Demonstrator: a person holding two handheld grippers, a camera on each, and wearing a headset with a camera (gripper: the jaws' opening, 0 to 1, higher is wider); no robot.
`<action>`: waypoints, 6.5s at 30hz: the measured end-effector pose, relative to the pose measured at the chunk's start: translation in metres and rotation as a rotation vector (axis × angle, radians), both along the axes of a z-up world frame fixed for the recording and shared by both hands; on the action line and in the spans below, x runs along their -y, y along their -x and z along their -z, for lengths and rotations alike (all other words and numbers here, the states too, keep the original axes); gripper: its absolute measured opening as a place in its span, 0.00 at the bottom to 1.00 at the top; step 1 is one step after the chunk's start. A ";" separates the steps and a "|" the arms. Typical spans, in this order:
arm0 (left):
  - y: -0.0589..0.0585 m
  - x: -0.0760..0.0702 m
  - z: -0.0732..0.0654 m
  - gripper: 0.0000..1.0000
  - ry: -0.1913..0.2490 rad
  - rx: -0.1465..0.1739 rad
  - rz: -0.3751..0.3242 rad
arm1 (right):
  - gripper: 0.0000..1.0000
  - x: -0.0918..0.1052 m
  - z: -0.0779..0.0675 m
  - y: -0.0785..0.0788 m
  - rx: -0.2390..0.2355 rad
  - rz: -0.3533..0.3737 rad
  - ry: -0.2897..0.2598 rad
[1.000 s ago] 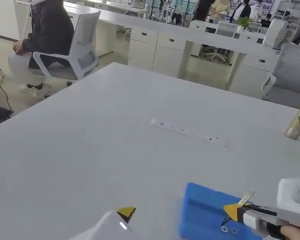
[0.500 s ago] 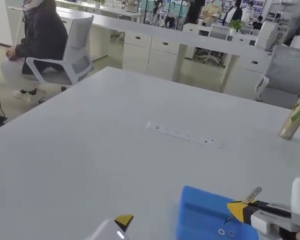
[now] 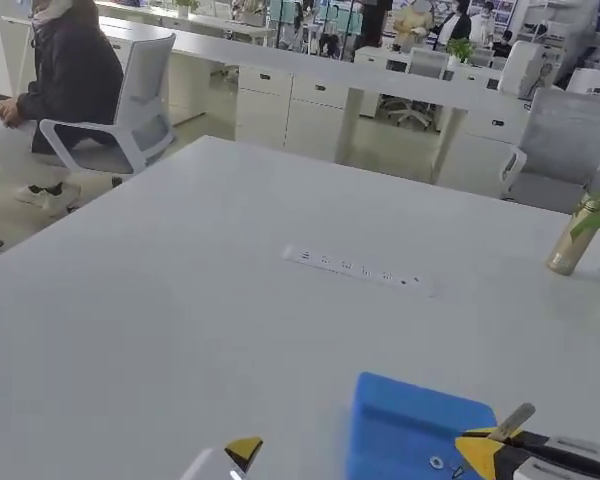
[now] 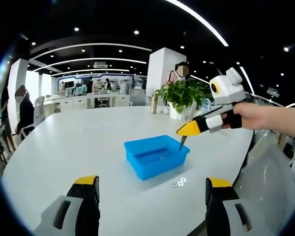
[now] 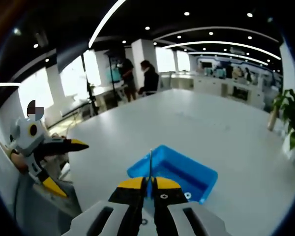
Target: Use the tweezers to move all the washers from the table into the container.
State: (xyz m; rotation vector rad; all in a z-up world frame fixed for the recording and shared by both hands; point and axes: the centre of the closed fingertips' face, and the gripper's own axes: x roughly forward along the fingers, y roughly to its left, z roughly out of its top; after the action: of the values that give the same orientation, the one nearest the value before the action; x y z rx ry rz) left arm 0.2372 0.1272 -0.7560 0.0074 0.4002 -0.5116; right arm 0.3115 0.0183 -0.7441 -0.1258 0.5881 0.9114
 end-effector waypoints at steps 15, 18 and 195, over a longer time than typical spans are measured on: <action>0.001 0.001 0.003 0.89 -0.008 -0.013 0.011 | 0.03 0.003 0.061 0.026 -0.139 0.009 0.032; 0.001 0.000 0.003 0.89 -0.011 -0.014 0.009 | 0.04 0.003 0.068 0.026 -0.150 0.012 0.040; 0.001 0.003 -0.007 0.87 0.029 0.038 0.025 | 0.03 0.017 0.006 -0.069 -0.025 0.143 0.019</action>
State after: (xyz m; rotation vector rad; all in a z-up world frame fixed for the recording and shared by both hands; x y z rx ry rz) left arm 0.2358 0.1237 -0.7485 -0.0057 0.3559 -0.5410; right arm 0.3810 0.0017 -0.7504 -0.0887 0.6213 0.7696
